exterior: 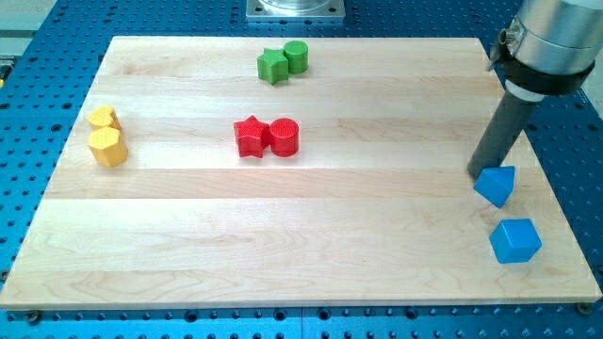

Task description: Separate the red blocks from each other

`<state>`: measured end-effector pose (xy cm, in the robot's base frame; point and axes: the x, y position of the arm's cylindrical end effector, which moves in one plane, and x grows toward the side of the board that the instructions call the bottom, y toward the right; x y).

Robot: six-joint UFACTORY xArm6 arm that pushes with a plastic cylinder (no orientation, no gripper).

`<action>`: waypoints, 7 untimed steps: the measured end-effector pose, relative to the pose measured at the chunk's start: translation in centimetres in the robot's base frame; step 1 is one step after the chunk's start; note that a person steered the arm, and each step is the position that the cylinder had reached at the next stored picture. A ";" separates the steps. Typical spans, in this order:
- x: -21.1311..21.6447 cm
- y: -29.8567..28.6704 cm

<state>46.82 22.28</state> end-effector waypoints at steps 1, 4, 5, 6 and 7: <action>2.1 0.1; 0.4 -23.6; -3.7 -28.4; -5.5 -29.5; -7.1 -20.5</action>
<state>39.69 1.76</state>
